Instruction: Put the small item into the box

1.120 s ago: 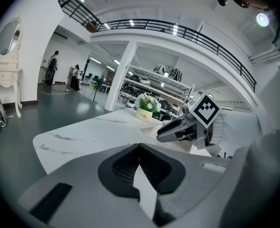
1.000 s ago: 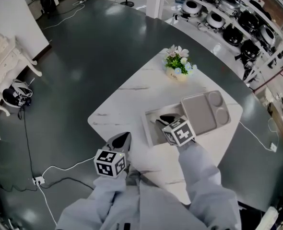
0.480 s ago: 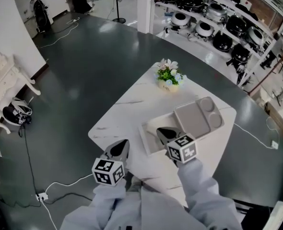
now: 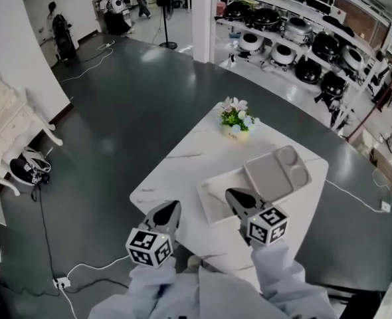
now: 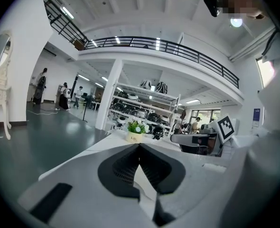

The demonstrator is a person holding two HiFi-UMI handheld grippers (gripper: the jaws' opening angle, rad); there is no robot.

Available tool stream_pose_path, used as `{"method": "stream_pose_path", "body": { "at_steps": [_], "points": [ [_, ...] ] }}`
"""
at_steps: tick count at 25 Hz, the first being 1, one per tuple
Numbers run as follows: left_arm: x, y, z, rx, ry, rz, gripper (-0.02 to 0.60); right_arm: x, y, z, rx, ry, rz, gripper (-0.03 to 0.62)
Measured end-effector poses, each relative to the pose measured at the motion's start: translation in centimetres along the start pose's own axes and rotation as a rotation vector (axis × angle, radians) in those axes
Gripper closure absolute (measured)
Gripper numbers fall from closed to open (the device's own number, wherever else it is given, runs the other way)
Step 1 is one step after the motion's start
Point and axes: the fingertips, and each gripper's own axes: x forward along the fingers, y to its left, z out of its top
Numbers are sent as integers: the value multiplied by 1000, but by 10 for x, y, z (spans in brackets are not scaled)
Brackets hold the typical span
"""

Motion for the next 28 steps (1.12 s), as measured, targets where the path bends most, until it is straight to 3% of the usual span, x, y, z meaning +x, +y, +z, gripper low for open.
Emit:
{"method": "stream_pose_path", "body": {
  "at_steps": [11, 22, 28],
  "points": [
    [-37, -2, 49, 75, -126, 41, 583, -45, 7, 53, 12, -185, -56, 600],
    [-66, 4, 76, 111, -209, 106, 583, -79, -1, 89, -53, -298, -137, 600],
    [-72, 0, 79, 130, -227, 117, 583, -86, -1, 92, -68, -311, -158, 600]
  ]
}}
